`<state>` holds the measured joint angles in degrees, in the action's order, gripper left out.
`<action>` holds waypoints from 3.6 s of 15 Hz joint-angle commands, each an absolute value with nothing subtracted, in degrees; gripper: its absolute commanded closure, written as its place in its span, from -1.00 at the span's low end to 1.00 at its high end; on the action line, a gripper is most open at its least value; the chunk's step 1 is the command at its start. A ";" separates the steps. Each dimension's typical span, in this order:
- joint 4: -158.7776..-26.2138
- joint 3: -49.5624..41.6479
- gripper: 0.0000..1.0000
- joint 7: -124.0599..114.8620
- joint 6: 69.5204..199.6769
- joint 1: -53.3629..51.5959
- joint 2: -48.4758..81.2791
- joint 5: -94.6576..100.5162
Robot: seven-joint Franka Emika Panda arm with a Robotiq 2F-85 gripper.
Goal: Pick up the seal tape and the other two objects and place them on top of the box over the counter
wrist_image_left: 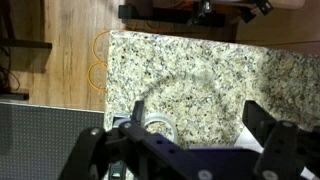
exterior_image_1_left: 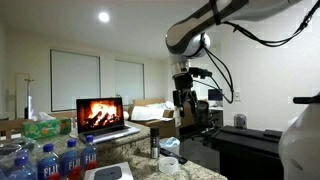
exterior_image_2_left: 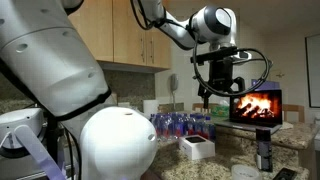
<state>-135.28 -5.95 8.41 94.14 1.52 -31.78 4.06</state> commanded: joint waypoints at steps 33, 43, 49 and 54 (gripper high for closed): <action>-132.75 -4.61 -1.00 8.28 104.83 1.62 -26.40 6.41; -119.87 -2.22 -1.00 18.72 111.65 -0.65 1.16 8.95; -118.86 -0.53 -1.00 21.39 109.84 -0.66 5.36 6.74; -121.53 2.51 -1.00 15.17 111.47 -1.99 6.74 -0.16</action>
